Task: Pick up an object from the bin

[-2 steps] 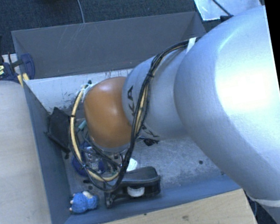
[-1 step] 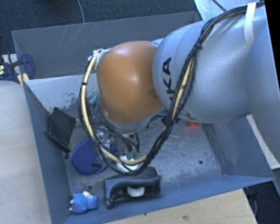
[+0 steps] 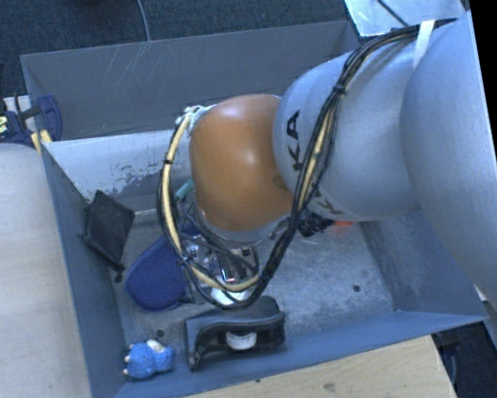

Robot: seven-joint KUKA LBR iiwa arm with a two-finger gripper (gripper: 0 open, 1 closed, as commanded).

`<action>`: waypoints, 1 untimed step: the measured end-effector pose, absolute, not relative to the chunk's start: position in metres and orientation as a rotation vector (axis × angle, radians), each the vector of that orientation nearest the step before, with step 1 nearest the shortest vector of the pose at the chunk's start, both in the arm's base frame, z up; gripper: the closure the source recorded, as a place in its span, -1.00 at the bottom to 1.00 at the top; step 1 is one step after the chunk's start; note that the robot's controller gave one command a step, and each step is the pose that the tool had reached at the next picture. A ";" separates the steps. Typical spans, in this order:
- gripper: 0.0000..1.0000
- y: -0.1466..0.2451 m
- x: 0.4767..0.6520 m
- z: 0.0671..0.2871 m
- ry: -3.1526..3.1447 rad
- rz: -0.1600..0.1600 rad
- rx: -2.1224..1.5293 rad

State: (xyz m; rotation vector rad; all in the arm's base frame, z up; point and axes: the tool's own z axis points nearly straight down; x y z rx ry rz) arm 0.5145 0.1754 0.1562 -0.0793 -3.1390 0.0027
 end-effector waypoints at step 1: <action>1.00 0.177 0.515 0.159 -3.143 -0.001 -0.077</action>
Offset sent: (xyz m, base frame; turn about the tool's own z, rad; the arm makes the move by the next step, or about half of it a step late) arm 0.0000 0.0000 0.0000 0.0000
